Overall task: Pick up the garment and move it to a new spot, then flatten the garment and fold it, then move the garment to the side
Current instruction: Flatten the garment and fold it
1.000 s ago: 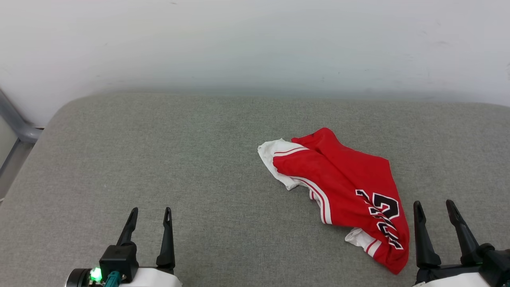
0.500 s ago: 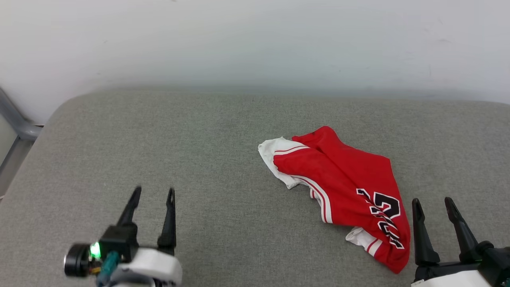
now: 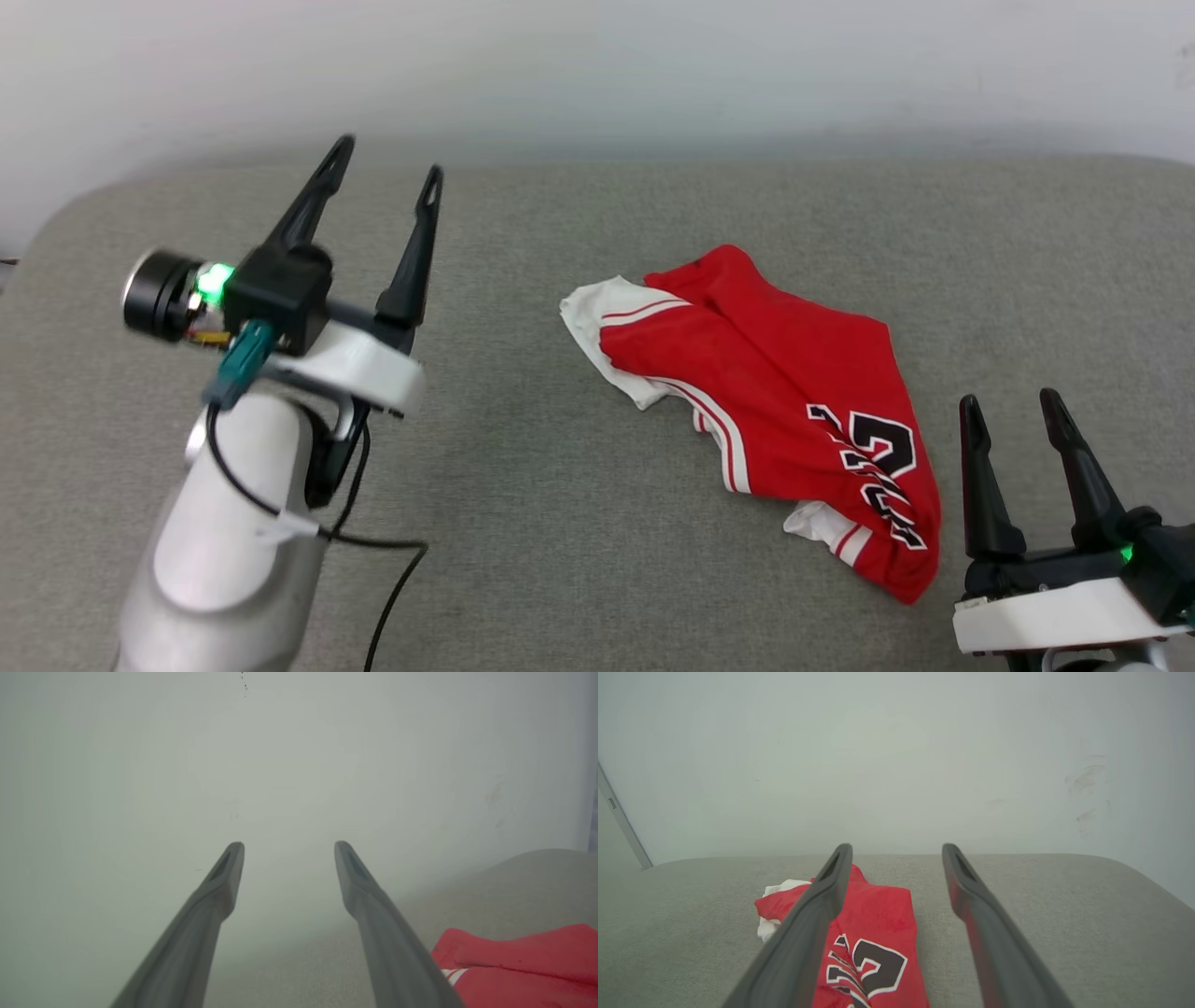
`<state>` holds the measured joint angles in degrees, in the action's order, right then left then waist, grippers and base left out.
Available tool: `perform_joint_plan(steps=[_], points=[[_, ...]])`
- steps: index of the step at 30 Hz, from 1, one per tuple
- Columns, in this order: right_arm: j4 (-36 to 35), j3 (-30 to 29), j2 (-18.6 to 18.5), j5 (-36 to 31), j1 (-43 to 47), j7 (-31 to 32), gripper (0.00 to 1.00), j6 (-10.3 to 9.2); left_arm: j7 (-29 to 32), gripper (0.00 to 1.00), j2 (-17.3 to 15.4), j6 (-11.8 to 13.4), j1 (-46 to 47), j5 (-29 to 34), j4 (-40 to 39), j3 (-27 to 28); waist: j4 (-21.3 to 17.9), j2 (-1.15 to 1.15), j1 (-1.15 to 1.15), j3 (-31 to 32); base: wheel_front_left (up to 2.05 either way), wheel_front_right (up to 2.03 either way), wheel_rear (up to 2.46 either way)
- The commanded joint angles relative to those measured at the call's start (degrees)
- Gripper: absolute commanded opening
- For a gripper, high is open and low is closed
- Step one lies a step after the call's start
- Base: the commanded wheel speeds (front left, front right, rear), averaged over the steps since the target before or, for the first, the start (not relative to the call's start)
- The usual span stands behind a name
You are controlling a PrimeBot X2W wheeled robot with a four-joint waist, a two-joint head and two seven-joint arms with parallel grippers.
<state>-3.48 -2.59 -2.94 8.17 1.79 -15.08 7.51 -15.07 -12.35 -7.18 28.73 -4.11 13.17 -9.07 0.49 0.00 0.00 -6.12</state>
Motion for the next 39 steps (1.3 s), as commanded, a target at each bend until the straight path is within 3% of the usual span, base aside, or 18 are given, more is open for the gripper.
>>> perform_joint_plan(steps=[1, 6, 11, 14, 17, 22, 26, 39], points=[[-0.3, 0.1, 0.1, -0.1, -1.0, -0.1, 1.00, -0.04, -0.1, 1.00, -1.1, -0.2, 2.7, -0.5, 1.8, -1.8, -1.6, 0.00, 0.00, -1.8, 0.00, 0.00, 0.00], [-0.8, 0.0, 0.1, 0.0, -2.8, -0.1, 1.00, -0.04, 3.7, 1.00, -5.1, -0.2, 13.2, -7.2, 8.6, -12.7, -3.6, 0.00, 0.00, -4.5, 0.00, 0.00, 0.00], [-1.5, 0.2, 0.1, 0.2, -4.3, -0.1, 1.00, -0.04, 15.7, 1.00, -9.1, -0.2, 22.1, -18.0, 13.0, -25.4, -5.2, 0.00, 0.00, -7.2, 0.00, 0.00, 0.00], [-1.8, 0.5, 0.1, 0.4, -5.3, -0.1, 1.00, -0.04, 26.0, 1.00, -11.1, -0.2, 26.2, -25.7, 14.4, -32.4, -6.0, 0.00, 0.00, -8.8, 0.00, 0.00, 0.00], [-1.9, 0.7, 0.1, 0.7, -6.4, -0.1, 1.00, -0.04, 35.2, 1.00, -14.1, -0.2, 30.8, -31.3, 15.1, -38.5, -7.0, 0.00, 0.00, -10.6, 0.00, 0.00, 0.00], [-2.1, 1.0, 0.1, 1.2, -8.3, -0.1, 1.00, -0.04, 45.8, 1.00, -16.2, -0.2, 35.8, -40.0, 15.7, -46.2, -8.4, 0.00, 0.00, -13.5, 0.00, 0.00, 0.00], [-2.2, 1.4, 0.1, 1.7, -9.5, -0.1, 1.00, -0.04, 50.0, 1.00, -16.7, -0.2, 38.4, -44.5, 17.0, -50.6, -9.6, 0.00, 0.00, -15.6, 0.00, 0.00, 0.00], [-2.5, 1.4, 0.1, 2.8, -11.8, -0.1, 1.00, -0.04, 56.3, 1.00, -17.8, -0.3, 41.0, -50.4, 21.9, -63.4, -11.7, 0.00, 0.00, -19.8, 0.00, 0.00, 0.00]])
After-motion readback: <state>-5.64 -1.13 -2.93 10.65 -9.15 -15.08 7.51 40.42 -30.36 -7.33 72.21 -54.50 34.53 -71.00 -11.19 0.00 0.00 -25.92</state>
